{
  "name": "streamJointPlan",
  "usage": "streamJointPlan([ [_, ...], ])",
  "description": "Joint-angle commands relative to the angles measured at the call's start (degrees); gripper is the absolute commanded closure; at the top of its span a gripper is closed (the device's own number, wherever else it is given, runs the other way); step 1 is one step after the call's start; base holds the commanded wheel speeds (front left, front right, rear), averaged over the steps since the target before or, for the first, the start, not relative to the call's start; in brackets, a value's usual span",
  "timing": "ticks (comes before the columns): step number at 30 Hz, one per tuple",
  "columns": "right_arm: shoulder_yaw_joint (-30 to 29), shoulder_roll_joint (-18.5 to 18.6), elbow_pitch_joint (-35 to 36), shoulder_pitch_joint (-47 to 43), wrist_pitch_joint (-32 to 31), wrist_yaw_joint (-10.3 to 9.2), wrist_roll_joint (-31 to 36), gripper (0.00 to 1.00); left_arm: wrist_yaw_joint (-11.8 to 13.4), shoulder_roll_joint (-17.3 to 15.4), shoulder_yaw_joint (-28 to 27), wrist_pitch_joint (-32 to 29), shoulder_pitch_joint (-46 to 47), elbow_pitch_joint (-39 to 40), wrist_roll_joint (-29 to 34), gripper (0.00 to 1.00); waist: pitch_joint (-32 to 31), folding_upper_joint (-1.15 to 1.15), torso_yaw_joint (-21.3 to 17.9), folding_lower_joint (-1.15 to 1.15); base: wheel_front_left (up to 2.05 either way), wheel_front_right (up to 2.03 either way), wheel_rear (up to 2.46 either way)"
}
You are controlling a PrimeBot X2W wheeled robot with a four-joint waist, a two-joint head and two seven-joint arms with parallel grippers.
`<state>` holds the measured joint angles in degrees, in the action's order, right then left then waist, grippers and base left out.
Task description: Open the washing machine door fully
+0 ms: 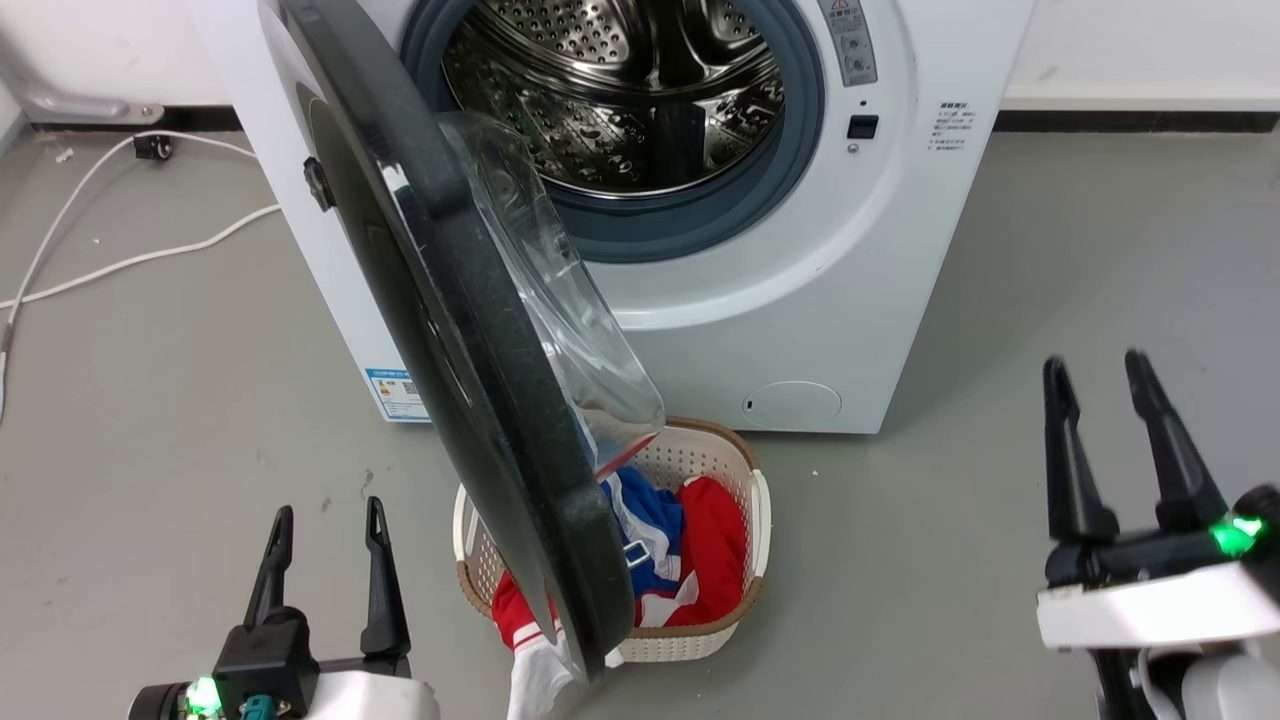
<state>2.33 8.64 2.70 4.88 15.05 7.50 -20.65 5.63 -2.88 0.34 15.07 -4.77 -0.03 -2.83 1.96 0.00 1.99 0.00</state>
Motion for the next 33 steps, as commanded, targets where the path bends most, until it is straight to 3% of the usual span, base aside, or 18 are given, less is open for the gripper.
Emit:
streamJointPlan([
  [1,-1.34,-0.95,0.11,-2.10,0.15,-0.01,4.26,0.00,0.30,-0.02,0.15,0.16,-0.76,0.27,0.11,0.00,-0.48,0.00,0.03,0.00,0.00,0.00,0.00],
  [4,-2.68,-3.21,-0.35,-4.43,0.14,0.00,8.07,0.00,0.34,-0.02,0.20,0.16,-1.04,0.09,0.05,0.00,-1.17,0.00,0.05,0.00,0.00,0.00,0.00],
  [13,-3.44,-5.47,0.65,-10.35,0.16,-0.01,15.40,0.00,0.19,-0.01,0.57,0.16,-1.60,-0.09,-0.14,0.00,-2.25,0.00,0.28,0.00,0.00,0.00,0.00],
  [24,-3.45,-5.84,-0.92,-14.70,0.16,-0.01,12.19,0.00,0.46,-0.01,0.95,0.16,-2.22,-0.61,-0.34,0.00,-2.98,0.00,0.41,0.00,0.00,0.00,0.00],
  [33,-3.57,-5.84,-1.32,-14.66,0.16,-0.01,14.40,0.00,0.65,-0.01,0.32,0.16,-2.37,-0.88,-0.62,0.02,-3.08,0.00,0.28,0.00,0.00,0.00,0.00],
])
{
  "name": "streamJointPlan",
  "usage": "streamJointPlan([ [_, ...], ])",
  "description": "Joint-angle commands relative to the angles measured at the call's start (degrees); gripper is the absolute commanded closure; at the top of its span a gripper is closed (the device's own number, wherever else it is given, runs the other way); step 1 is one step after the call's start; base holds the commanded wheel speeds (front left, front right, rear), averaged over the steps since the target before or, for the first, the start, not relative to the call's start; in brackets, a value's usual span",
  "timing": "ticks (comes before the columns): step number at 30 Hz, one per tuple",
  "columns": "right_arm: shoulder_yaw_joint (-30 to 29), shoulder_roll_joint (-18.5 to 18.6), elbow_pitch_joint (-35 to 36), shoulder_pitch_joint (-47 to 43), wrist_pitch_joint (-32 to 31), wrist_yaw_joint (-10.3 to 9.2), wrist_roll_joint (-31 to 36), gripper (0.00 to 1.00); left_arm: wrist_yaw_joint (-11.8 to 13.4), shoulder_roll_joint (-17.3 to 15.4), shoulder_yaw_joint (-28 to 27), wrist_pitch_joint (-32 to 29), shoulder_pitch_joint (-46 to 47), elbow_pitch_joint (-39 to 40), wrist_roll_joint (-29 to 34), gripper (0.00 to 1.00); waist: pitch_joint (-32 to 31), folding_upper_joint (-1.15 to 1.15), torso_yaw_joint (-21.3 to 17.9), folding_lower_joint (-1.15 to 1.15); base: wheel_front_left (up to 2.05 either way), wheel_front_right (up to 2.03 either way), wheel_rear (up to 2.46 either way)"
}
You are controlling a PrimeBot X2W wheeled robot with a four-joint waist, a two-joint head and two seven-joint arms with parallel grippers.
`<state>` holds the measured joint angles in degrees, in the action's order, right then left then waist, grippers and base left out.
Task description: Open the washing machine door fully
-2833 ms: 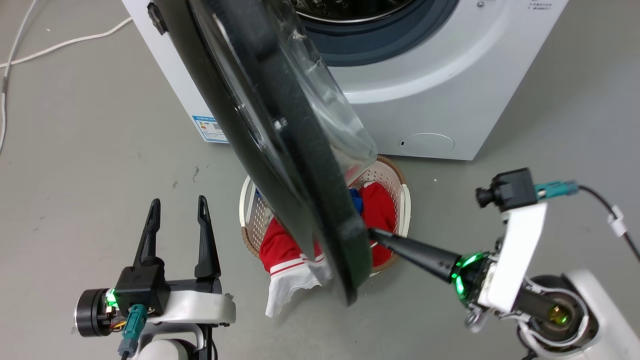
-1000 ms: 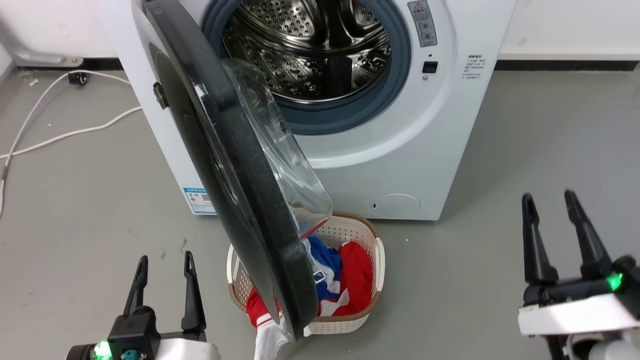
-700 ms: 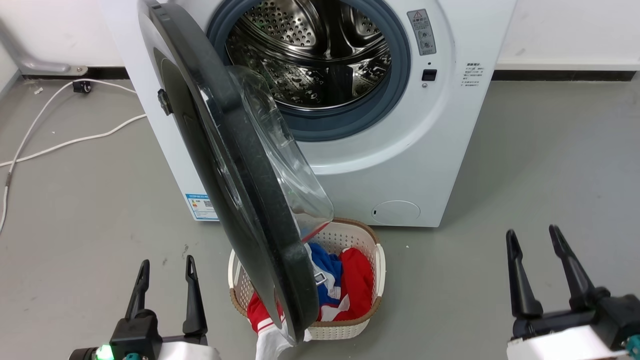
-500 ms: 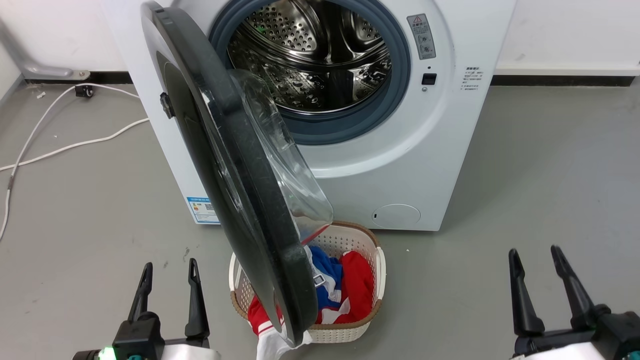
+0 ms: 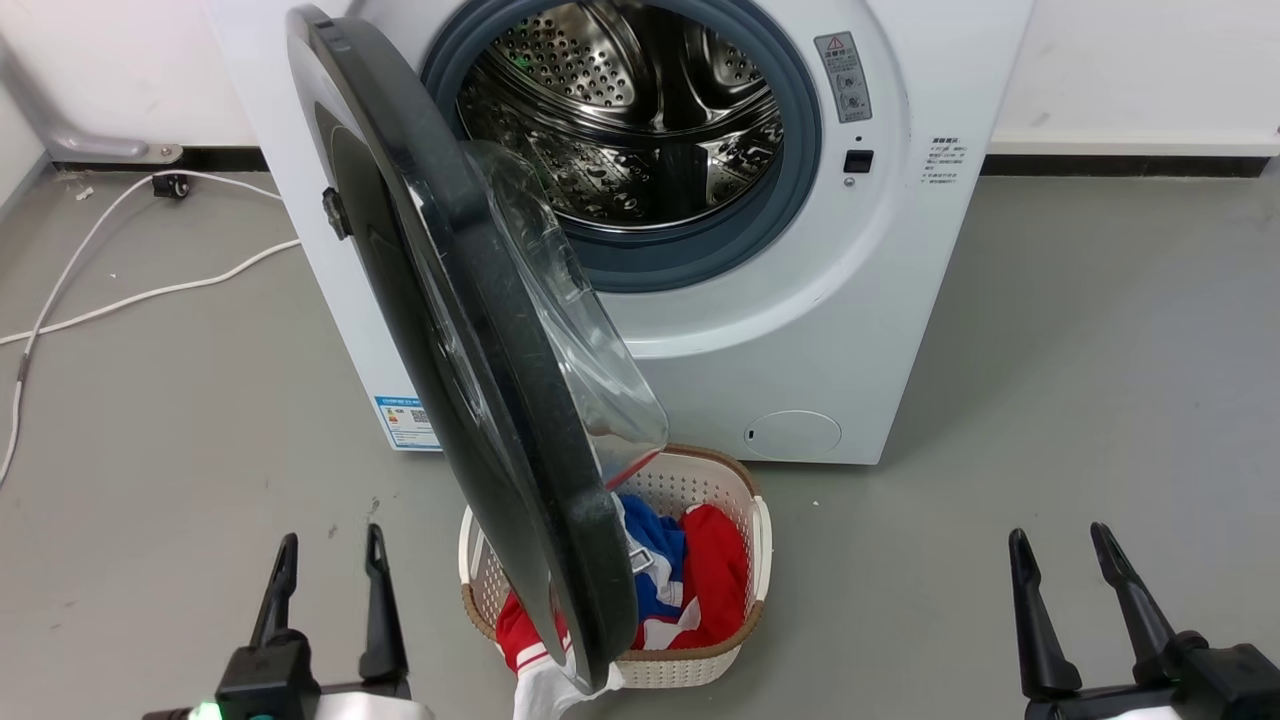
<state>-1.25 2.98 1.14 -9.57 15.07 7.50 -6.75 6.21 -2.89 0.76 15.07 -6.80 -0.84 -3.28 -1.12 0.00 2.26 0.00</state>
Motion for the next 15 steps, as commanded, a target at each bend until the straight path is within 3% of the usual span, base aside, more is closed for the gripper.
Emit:
streamJointPlan([
  [1,0.00,-0.18,0.35,-0.21,0.13,-0.01,0.61,0.00,0.08,-0.01,-0.36,0.16,0.11,0.55,-0.07,0.64,0.00,0.00,0.01,0.00,0.00,0.00,0.00],
  [2,0.04,-0.18,0.42,-0.23,0.14,-0.01,0.70,0.00,0.11,-0.03,-0.58,0.16,0.55,1.26,-0.11,1.00,0.00,0.00,0.02,0.00,0.00,0.00,0.00],
  [15,0.20,-0.18,1.35,0.22,0.14,-0.01,0.47,0.00,-0.52,-1.39,-2.20,0.15,8.73,19.56,3.25,1.00,0.19,0.00,0.11,0.00,0.00,0.00,0.00],
])
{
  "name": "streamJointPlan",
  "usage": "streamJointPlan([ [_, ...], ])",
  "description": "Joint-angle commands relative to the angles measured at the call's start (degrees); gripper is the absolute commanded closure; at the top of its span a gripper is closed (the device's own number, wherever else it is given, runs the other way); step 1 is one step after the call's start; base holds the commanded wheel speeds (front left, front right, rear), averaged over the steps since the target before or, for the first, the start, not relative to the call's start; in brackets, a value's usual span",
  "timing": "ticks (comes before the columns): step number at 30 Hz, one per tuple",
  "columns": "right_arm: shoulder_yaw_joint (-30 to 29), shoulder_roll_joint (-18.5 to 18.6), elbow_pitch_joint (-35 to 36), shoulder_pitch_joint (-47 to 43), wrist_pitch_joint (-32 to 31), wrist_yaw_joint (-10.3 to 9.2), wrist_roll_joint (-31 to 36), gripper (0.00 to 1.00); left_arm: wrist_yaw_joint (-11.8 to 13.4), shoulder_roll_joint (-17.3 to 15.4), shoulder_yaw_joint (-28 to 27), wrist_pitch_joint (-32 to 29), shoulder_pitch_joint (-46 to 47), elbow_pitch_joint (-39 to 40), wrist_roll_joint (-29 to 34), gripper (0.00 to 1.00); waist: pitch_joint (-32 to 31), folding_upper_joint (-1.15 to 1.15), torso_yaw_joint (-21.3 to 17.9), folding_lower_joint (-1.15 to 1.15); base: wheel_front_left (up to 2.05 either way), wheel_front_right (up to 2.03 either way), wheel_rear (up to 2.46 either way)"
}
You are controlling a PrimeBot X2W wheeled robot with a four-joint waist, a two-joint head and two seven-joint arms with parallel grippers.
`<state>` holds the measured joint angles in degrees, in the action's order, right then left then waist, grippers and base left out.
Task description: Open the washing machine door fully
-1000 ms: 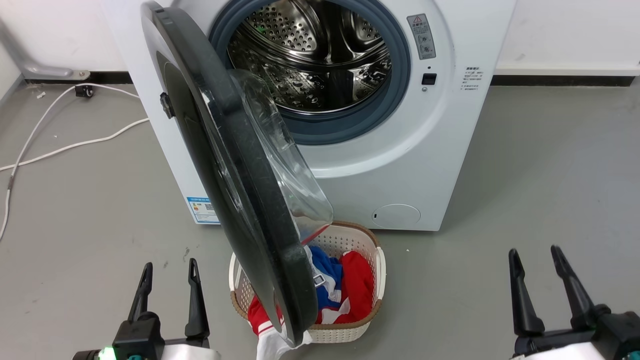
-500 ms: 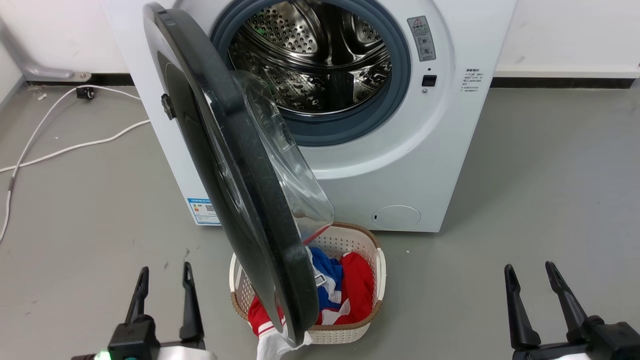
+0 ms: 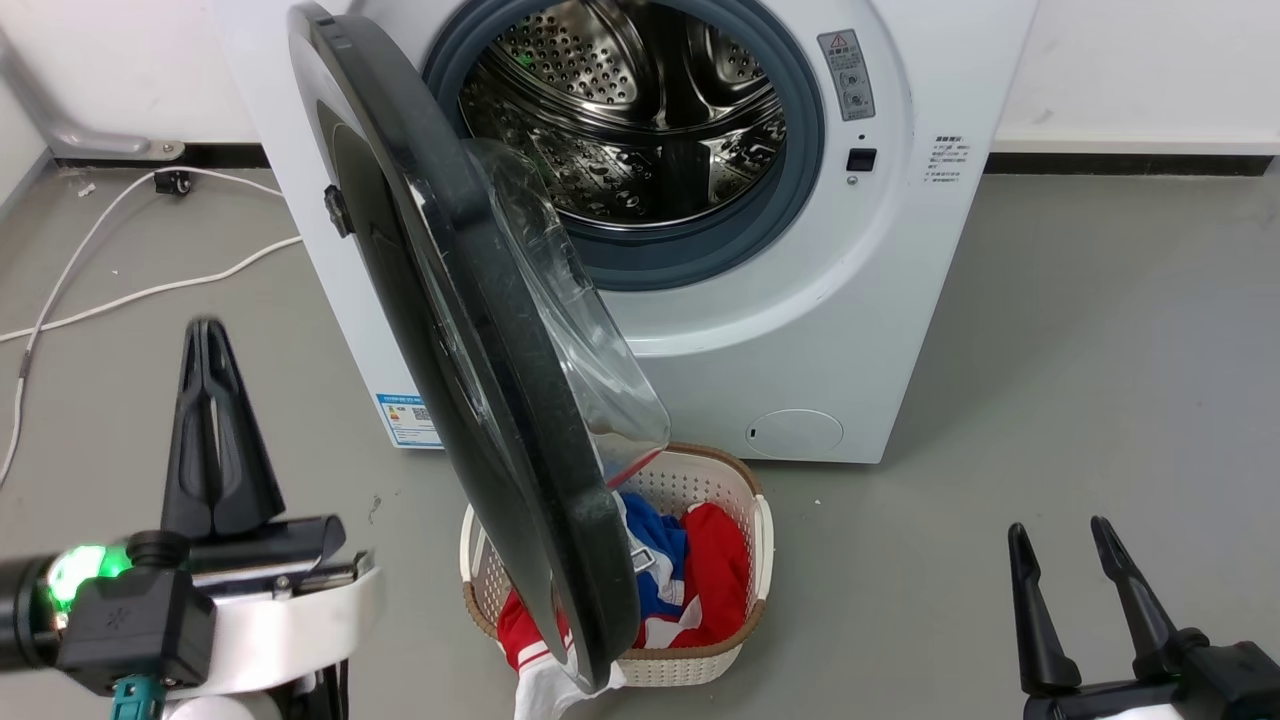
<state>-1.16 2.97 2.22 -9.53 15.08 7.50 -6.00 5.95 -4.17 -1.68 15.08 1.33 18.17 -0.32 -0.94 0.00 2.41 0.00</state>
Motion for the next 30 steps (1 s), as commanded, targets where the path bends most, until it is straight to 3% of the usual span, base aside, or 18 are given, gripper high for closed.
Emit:
streamJointPlan([
  [1,0.19,-0.17,0.30,0.16,0.13,-0.01,-0.32,0.00,-0.44,-0.18,0.85,0.14,1.40,2.08,0.58,1.00,0.00,0.00,-0.10,0.00,0.00,0.00,0.00],
  [7,0.93,-0.17,0.29,0.12,0.13,-0.01,-0.96,0.00,-2.57,-0.14,7.57,0.13,5.38,8.59,2.59,1.00,-0.01,0.00,-0.41,0.00,0.00,0.00,0.00],
  [14,0.97,-0.17,0.55,0.39,0.13,-0.01,-0.64,0.00,-5.56,0.03,17.74,0.12,8.37,10.97,4.07,1.00,0.08,0.00,-0.39,0.00,0.00,0.00,0.00],
  [24,1.52,-0.17,0.71,0.26,0.13,-0.01,0.23,0.00,-8.55,0.55,30.86,0.10,7.77,6.13,2.89,1.00,0.53,0.00,-0.04,0.00,0.00,0.00,0.00],
  [30,1.52,-0.17,0.62,0.53,0.13,-0.01,0.44,0.00,-9.58,0.28,35.74,0.10,5.71,2.15,2.14,1.00,1.16,0.00,0.11,0.00,0.00,0.00,0.00],
])
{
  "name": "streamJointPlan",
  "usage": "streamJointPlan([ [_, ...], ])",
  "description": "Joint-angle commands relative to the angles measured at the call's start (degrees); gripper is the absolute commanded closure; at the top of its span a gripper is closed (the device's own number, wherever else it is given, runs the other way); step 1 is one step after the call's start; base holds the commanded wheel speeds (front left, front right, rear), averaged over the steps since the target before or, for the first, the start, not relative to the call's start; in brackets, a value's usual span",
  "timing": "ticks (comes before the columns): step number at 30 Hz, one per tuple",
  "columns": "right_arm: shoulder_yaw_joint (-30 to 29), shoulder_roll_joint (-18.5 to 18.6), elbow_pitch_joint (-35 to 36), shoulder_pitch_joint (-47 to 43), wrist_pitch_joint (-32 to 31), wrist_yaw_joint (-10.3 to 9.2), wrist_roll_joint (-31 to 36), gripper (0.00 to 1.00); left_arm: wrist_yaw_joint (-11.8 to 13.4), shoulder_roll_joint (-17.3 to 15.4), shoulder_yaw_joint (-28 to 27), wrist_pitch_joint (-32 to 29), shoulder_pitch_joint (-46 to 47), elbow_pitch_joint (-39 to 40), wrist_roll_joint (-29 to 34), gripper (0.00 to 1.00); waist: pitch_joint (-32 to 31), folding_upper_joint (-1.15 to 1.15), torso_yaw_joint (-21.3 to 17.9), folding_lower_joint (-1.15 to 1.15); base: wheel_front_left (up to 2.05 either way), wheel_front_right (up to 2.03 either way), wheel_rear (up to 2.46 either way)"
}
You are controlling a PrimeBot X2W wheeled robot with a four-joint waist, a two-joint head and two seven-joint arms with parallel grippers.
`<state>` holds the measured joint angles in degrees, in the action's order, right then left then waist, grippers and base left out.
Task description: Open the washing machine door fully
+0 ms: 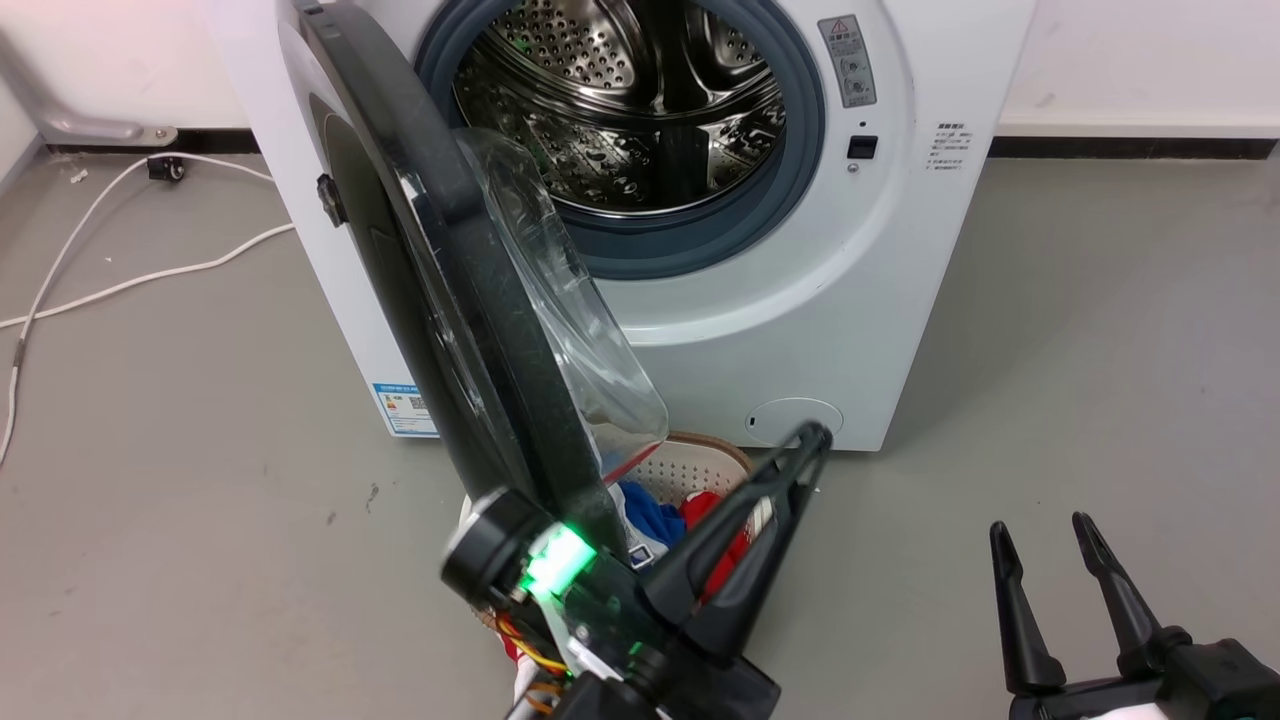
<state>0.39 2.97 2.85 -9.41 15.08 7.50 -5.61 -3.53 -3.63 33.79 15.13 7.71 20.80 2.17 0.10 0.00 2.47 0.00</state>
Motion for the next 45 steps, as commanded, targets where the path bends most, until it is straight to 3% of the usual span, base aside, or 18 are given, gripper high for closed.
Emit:
streamJointPlan([
  [1,0.00,-0.16,-0.07,0.43,0.13,-0.01,0.08,0.00,-0.16,-0.27,0.62,0.05,-1.02,-1.13,-0.49,1.00,0.23,0.00,0.09,0.00,0.00,0.00,0.00],
  [12,0.55,-0.16,-0.14,2.05,0.13,-0.01,0.46,0.00,0.52,-1.87,0.96,0.05,-4.32,-10.33,-2.51,1.00,2.84,0.00,0.55,0.00,0.00,0.00,0.00],
  [27,0.90,-0.16,-1.01,3.46,0.13,-0.01,0.66,0.00,2.52,-1.19,-3.04,0.08,-6.52,-19.33,-5.16,1.00,4.62,0.00,1.63,0.00,0.00,0.00,0.00],
  [45,1.33,-0.16,-2.11,1.50,0.13,-0.01,-0.85,0.00,6.21,-2.19,-11.68,-0.06,-12.60,-17.20,-5.73,1.00,3.40,0.00,7.50,0.00,0.00,0.00,0.00],
])
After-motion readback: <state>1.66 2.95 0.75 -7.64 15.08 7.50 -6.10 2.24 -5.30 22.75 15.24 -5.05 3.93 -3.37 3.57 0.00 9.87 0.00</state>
